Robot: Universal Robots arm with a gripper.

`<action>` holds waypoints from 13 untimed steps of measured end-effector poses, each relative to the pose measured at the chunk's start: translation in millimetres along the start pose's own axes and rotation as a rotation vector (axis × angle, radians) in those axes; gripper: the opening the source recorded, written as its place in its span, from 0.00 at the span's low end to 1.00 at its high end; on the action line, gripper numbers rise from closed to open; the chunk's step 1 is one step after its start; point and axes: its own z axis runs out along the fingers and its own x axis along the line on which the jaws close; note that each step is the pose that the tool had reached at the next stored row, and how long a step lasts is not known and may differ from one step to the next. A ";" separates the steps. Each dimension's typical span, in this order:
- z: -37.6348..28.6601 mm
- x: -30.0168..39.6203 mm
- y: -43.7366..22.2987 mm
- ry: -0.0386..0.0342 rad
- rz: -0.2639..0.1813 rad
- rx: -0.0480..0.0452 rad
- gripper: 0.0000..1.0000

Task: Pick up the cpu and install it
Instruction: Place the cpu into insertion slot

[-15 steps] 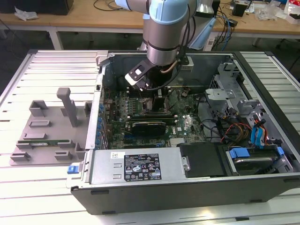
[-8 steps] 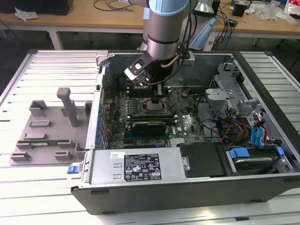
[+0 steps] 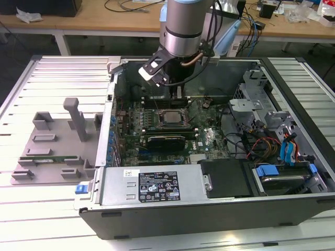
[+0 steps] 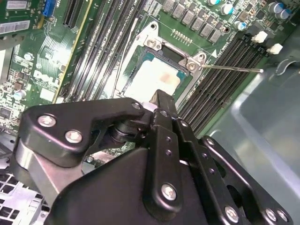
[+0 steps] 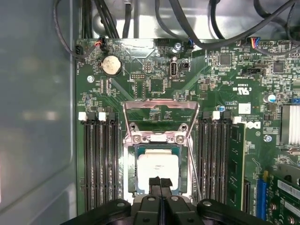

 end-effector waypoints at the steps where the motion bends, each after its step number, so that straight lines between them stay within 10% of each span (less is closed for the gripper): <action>1: -1.9 0.0 0.0 0.0000 0.000 0.0000 0.11; 13: -23.4 0.3 -0.5 0.0000 0.000 0.0000 0.11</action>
